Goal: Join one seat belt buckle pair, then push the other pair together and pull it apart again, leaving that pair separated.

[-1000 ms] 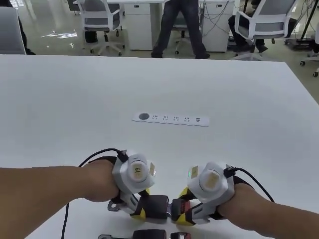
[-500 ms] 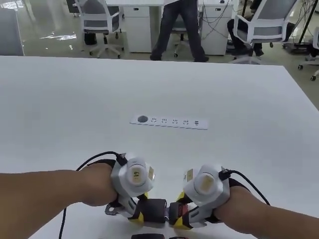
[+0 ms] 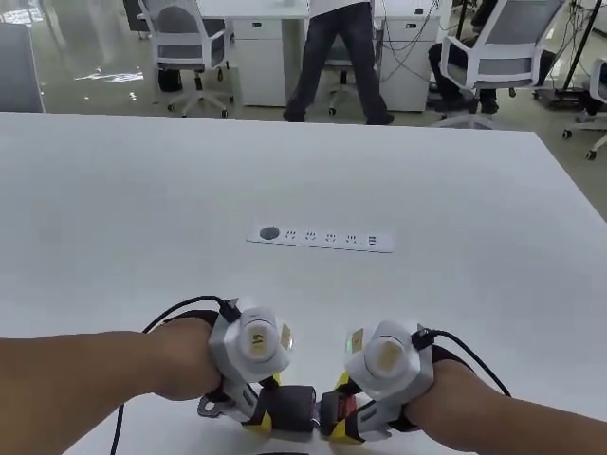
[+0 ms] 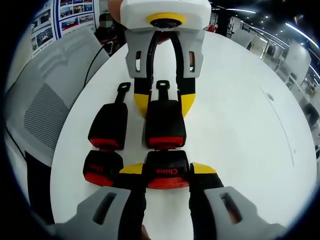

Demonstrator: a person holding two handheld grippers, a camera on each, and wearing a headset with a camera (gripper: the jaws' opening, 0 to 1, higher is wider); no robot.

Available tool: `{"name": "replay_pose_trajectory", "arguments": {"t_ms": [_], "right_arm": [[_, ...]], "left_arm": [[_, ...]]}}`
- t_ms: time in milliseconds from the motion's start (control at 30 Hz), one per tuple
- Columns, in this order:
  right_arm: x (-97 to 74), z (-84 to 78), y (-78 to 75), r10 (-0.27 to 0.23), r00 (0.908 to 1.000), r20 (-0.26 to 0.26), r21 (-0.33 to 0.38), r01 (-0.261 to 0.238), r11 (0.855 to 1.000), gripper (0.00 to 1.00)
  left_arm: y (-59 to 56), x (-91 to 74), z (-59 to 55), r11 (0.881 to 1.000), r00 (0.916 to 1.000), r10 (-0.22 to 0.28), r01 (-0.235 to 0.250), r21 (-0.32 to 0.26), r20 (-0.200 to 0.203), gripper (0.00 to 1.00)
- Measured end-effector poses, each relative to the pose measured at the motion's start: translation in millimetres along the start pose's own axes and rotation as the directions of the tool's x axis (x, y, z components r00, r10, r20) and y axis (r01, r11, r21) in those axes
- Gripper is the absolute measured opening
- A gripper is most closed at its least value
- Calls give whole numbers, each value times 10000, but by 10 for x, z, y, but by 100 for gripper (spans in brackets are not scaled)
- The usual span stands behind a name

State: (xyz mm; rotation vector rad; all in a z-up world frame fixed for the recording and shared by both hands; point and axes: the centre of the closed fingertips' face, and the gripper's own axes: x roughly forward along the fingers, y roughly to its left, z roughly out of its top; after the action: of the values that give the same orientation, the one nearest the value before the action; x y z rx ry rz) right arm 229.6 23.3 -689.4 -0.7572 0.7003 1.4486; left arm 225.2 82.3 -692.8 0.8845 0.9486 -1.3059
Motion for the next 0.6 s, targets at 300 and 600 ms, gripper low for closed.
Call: {"name": "replay_pose_trajectory", "arguments": {"t_ms": [300,600], "right_arm": [[-22,-3,-11,-46,10000,11,-38,46,10000,30],[-39,-13,-13,-107,9999,-37,-122,106,9999,31]], "left_arm": [[5,-3,12,10000,10000,6,-6,-17,-33,30],[19,12,-2,9999,10000,22,-21,-99,44,30]]}}
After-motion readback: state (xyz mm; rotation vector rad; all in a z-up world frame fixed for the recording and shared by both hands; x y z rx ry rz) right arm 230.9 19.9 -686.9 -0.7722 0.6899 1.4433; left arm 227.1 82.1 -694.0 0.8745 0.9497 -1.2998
